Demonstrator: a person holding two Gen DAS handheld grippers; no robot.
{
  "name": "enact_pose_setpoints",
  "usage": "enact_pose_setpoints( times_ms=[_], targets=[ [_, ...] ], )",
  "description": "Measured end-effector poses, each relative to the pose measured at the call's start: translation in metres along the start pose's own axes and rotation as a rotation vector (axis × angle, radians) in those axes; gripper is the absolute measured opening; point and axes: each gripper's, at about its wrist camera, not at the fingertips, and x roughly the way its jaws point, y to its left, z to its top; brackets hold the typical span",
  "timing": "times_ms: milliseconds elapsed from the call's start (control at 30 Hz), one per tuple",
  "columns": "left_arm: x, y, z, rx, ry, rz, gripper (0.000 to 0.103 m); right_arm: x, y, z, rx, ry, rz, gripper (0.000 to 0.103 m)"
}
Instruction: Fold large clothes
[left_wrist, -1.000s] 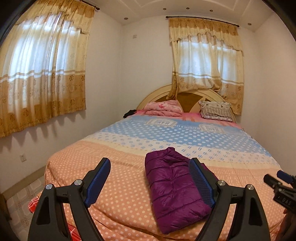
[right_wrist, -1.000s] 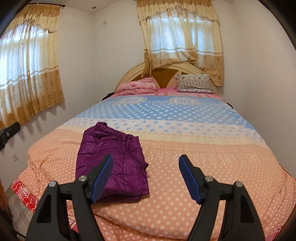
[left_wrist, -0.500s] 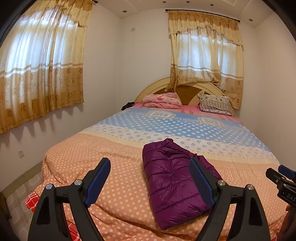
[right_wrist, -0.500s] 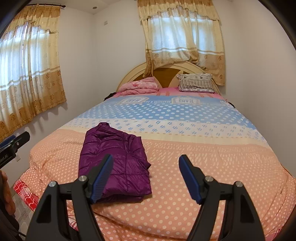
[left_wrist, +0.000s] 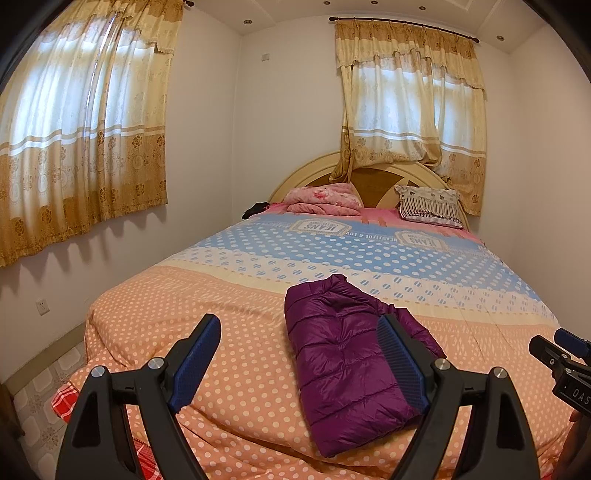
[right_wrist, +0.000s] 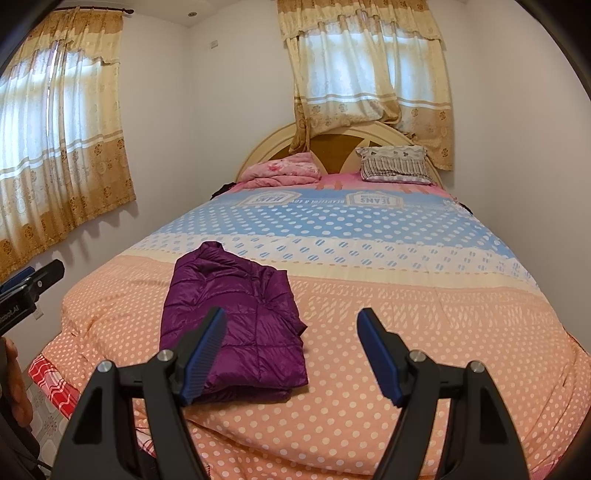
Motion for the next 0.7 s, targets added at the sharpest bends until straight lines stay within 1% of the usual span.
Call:
enact_pose_setpoints(
  times_ms=[700],
  targets=[
    [0.0053, 0.001, -0.0005, 0.01, 0.016, -0.003, 0.087, 0.0021, 0.0016, -0.0035, 0.01, 0.011, 0.021, 0.076]
  ],
)
